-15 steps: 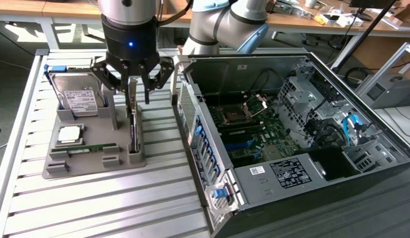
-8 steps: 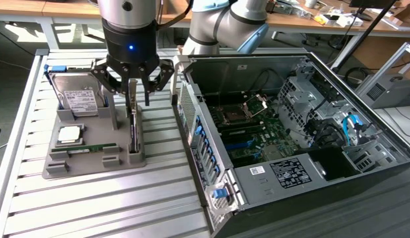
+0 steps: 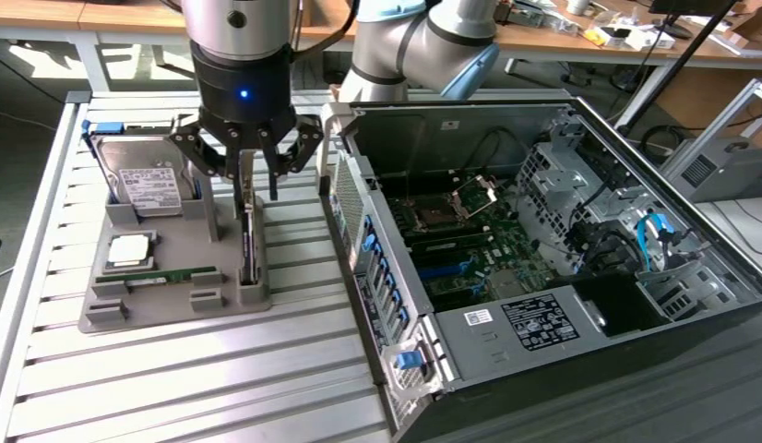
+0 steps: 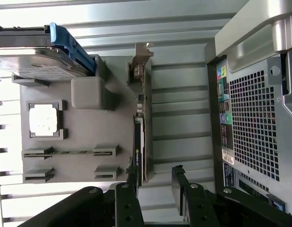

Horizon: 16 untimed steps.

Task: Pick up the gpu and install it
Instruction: 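Pick up the gpu and move the gpu toward the slot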

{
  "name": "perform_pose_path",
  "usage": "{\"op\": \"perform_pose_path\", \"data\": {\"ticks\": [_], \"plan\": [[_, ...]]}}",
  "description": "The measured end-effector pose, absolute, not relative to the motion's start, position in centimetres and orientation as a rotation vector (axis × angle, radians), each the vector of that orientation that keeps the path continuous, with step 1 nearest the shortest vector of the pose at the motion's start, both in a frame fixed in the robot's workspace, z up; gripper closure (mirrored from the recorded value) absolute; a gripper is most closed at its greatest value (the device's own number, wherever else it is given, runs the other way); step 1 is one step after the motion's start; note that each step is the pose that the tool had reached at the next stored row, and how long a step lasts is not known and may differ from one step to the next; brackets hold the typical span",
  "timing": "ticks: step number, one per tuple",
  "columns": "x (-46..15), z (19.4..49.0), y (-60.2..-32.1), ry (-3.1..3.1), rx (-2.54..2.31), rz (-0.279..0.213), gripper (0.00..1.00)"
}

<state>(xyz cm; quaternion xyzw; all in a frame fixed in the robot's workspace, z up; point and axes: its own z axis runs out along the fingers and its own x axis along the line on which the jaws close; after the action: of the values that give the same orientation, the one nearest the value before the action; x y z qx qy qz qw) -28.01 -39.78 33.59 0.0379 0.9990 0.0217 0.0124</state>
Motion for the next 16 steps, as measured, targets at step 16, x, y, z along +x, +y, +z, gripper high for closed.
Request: {"op": "perform_pose_path", "data": {"ticks": [16], "plan": [[-28.01,32.59,-39.78,3.114,0.118,0.068,0.58]]}}
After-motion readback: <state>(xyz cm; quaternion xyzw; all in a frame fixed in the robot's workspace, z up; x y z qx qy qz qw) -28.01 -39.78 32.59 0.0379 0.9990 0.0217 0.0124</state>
